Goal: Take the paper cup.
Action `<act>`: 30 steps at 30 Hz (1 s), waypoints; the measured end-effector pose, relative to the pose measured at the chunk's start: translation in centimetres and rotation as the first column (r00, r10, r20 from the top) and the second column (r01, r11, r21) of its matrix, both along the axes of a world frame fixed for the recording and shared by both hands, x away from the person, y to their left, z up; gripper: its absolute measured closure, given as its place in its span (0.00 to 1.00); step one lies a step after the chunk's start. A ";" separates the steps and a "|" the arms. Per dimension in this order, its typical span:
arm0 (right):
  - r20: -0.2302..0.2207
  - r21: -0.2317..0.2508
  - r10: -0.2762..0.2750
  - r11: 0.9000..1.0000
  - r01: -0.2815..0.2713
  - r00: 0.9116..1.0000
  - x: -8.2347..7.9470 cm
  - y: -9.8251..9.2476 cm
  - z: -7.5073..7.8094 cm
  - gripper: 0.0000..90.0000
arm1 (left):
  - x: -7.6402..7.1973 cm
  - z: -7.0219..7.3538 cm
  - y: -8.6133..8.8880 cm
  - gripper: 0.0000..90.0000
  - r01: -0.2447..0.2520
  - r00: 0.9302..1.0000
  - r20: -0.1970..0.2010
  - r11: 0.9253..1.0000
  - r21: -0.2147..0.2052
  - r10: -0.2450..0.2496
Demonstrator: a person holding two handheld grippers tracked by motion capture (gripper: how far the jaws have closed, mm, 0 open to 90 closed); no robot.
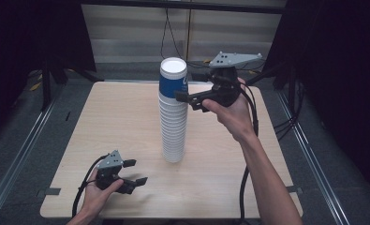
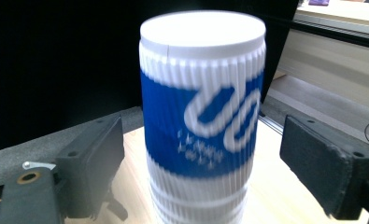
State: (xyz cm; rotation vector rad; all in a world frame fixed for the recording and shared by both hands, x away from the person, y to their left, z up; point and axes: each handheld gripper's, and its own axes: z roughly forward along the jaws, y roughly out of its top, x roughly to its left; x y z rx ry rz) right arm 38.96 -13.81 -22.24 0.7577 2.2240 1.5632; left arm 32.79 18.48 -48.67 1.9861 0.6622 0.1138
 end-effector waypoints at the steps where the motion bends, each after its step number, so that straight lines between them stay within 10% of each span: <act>1: -0.007 -0.002 0.010 1.000 -0.010 1.000 0.2 0.2 0.2 0.16 | 0.0 0.0 0.0 0.18 0.000 1.000 -0.001 1.000 0.000 0.000; 30: -0.067 -0.074 0.068 0.995 -0.073 0.995 3.3 3.0 1.9 0.28 | 0.0 -0.2 -0.1 0.18 0.013 1.000 -0.001 1.000 0.012 -0.013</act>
